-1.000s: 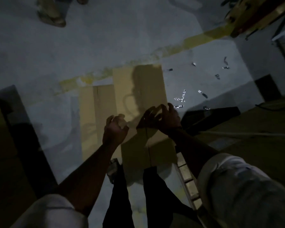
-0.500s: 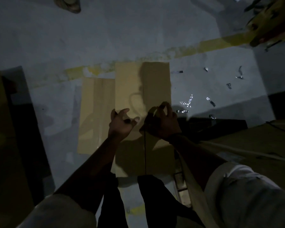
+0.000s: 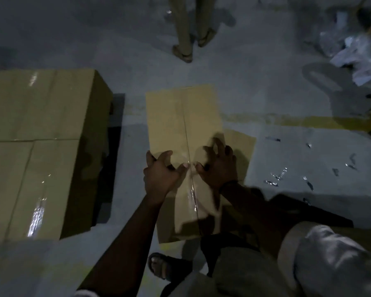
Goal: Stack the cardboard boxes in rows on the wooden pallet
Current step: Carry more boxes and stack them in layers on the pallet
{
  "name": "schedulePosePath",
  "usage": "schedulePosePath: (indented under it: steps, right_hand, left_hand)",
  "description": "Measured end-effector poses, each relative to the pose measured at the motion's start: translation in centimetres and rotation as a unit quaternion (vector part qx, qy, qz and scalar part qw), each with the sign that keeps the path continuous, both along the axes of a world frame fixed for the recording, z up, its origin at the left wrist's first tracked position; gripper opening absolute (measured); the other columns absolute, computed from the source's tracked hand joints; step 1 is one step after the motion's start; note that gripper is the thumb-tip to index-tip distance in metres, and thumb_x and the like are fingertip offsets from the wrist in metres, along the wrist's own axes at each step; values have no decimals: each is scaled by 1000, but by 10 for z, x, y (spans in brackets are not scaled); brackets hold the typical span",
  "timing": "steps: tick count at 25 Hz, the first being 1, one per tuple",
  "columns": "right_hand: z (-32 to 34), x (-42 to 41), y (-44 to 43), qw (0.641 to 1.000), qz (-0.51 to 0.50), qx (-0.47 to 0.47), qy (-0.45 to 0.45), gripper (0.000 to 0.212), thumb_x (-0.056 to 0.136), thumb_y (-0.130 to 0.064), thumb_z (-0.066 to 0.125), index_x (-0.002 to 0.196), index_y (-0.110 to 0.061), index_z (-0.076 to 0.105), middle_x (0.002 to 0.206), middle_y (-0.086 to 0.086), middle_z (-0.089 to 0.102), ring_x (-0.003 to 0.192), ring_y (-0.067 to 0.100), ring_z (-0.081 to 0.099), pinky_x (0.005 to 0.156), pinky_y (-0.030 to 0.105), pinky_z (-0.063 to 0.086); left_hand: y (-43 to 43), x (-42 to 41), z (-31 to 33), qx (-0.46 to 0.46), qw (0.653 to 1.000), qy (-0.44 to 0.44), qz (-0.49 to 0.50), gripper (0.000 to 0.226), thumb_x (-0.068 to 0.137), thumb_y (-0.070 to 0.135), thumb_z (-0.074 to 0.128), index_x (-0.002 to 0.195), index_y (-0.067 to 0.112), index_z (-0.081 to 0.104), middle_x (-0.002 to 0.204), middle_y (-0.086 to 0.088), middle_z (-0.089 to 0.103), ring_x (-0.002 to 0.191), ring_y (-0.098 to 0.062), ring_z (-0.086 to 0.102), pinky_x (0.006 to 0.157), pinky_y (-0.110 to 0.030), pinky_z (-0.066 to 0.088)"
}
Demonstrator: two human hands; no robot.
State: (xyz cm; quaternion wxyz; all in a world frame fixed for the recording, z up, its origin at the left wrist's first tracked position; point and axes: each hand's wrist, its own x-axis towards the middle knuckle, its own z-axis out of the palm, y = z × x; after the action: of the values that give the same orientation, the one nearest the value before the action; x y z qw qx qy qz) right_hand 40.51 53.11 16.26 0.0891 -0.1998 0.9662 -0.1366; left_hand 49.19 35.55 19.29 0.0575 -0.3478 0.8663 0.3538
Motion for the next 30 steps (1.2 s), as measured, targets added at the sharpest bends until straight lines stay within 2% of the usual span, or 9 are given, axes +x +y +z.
schedulePosePath:
  steps: [2, 4, 7, 9, 16, 22, 30]
  right_hand:
    - [22, 32, -48, 998, 47, -22, 28, 66, 81, -68, 54, 132, -26, 57, 157, 8, 32, 128, 46, 40, 92, 51, 45]
    - [42, 68, -96, 993, 94, -61, 49, 64, 80, -67, 55, 129, -26, 60, 156, 6, 36, 130, 44, 40, 90, 48, 46]
    - [71, 129, -173, 978, 182, -73, 67, 65, 83, -68, 50, 135, -30, 54, 159, 1, 27, 132, 40, 35, 97, 49, 42]
    - [88, 173, -225, 966, 233, -90, 69, 64, 83, -68, 48, 136, -32, 52, 160, -1, 23, 132, 37, 35, 101, 49, 40]
    - [126, 326, -372, 903, 390, -174, 50, 59, 84, -67, 53, 132, -33, 56, 156, -3, 27, 131, 30, 38, 107, 47, 38]
    - [128, 389, -459, 891, 424, -155, 36, 59, 83, -68, 53, 131, -34, 58, 151, -4, 34, 128, 27, 41, 106, 44, 37]
    - [112, 418, -578, 893, 435, -118, 14, 62, 83, -69, 49, 133, -33, 56, 147, -6, 38, 129, 27, 39, 105, 44, 38]
  left_hand:
    - [-37, 48, 24, -13, 998, 29, 52, 83, 56, 86, 62, 129, 45, 56, 155, 1, 26, 124, -36, 54, 101, -53, 49]
    - [-72, 100, 45, -39, 994, 39, 96, 85, 59, 84, 63, 133, 42, 55, 158, 1, 21, 128, -39, 50, 105, -52, 46]
    - [-115, 188, 75, -121, 983, 5, 136, 92, 70, 83, 61, 149, 41, 39, 167, -4, -4, 135, -48, 36, 111, -55, 36]
    - [-141, 246, 93, -166, 971, -6, 170, 96, 72, 83, 58, 153, 40, 32, 167, -2, -12, 137, -48, 32, 110, -55, 32]
    - [-227, 428, 135, -253, 907, -52, 334, 96, 67, 89, 52, 149, 42, 37, 167, -7, 7, 129, -49, 40, 107, -54, 33]
    - [-292, 489, 136, -271, 875, -74, 396, 94, 66, 93, 47, 145, 43, 41, 165, -5, 16, 125, -45, 40, 104, -50, 33]
    - [-405, 512, 124, -205, 882, -124, 406, 101, 61, 94, 50, 147, 42, 36, 166, -5, 9, 130, -48, 37, 108, -54, 31]
